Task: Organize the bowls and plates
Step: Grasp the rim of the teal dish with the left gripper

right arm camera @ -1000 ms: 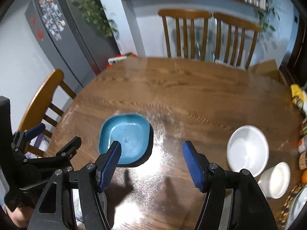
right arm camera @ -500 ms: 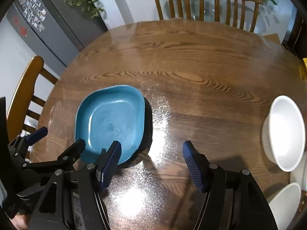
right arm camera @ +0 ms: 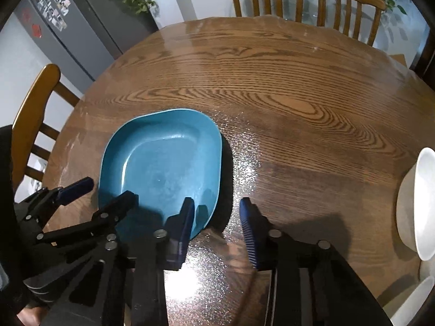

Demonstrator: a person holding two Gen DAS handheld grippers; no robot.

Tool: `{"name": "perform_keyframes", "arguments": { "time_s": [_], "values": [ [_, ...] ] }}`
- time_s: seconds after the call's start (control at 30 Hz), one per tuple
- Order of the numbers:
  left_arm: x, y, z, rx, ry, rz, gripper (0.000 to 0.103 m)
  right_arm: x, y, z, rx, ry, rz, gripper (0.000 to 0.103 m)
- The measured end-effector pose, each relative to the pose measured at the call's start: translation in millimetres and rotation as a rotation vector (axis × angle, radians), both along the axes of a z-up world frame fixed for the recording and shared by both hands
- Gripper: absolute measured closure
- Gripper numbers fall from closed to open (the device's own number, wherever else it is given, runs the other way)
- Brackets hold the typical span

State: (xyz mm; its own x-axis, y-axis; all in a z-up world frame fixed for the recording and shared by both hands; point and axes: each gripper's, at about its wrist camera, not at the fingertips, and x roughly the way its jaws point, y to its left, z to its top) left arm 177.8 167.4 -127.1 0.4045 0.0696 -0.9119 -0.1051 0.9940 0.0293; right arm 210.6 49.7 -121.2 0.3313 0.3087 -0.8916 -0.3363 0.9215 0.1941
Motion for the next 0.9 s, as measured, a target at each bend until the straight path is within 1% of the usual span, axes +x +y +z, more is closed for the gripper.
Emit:
{"name": "perform_keyframes", "arguments": {
  "time_s": [0.03, 0.07, 0.1, 0.27, 0.3, 0.33, 0.7, 0.9],
  "values": [
    [0.5, 0.1, -1.0, -0.006, 0.000, -0.005, 0.053, 0.1, 0.5, -0.2, 0.000, 0.001, 0.001, 0.071],
    [1.0, -1.0, -0.7, -0.011, -0.001, -0.010, 0.055, 0.3, 1.5, -1.2, 0.001, 0.004, 0.003, 0.075],
    [1.4, -2.3, -0.7, -0.017, -0.002, -0.017, 0.059, 0.4, 1.9, -2.1, 0.004, 0.008, 0.007, 0.081],
    [4.3, -8.8, -1.1, -0.027, -0.003, -0.038, 0.070, 0.1, 4.4, -6.7, 0.002, 0.018, 0.019, 0.087],
    [4.5, -10.0, -0.8, -0.031, -0.004, -0.041, 0.074, 0.3, 4.8, -7.4, 0.003, 0.020, 0.019, 0.087],
    [4.4, -11.7, -0.9, -0.030, -0.005, -0.046, 0.075, 0.3, 5.9, -8.2, 0.005, 0.021, 0.018, 0.087],
    [7.4, -16.6, 0.1, -0.012, -0.013, -0.052, 0.076, -0.2, 3.9, -12.4, 0.015, 0.016, 0.017, 0.088],
    [2.2, -18.5, 2.1, -0.014, -0.021, -0.054, 0.076, -1.7, 0.0, -12.9, 0.023, 0.020, 0.011, 0.088]
  ]
}}
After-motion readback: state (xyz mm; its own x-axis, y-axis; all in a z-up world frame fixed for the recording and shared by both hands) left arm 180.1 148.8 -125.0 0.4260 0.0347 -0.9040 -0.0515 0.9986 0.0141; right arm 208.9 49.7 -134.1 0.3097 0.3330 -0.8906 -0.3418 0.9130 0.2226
